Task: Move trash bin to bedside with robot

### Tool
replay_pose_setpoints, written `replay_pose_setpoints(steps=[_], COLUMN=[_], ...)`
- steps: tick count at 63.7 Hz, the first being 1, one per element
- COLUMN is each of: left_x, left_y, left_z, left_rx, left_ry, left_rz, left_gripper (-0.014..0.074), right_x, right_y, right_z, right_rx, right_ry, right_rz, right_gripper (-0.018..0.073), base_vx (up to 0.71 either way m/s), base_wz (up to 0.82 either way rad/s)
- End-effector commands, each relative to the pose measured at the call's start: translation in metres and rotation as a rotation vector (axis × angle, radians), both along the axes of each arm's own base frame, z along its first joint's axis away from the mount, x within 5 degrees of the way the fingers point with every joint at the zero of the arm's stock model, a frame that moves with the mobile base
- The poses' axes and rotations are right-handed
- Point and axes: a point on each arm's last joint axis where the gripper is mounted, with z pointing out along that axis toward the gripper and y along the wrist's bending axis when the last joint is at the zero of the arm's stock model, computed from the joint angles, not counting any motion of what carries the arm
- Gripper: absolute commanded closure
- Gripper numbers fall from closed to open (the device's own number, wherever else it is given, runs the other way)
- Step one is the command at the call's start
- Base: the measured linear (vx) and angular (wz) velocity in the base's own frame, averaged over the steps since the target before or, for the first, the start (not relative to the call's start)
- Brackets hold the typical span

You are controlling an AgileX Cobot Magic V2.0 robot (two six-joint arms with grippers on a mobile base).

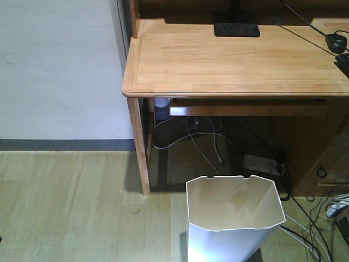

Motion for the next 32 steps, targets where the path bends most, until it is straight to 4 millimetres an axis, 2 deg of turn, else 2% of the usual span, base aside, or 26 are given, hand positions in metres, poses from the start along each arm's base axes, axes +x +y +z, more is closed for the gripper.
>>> replay_pose_setpoints(steps=[1, 32], left_x=[0.0008, 0.0008], left_y=[-0.0003, -0.0003], left_z=[0.0054, 0.0054], left_rx=[0.004, 0.004], left_ry=[-0.077, -0.077], left_rz=[-0.004, -0.004], left_gripper=[0.0603, 0.0603], right_x=[0.0005, 0.0005], right_y=[0.0002, 0.0002], right_z=[0.0040, 0.0040], right_rx=[-0.012, -0.012], right_ry=[-0.059, -0.059], right_rz=[0.002, 0.002], right_gripper=[0.0568, 0.0568], base_vx=[0.00, 0.00], base_wz=[0.00, 0.00])
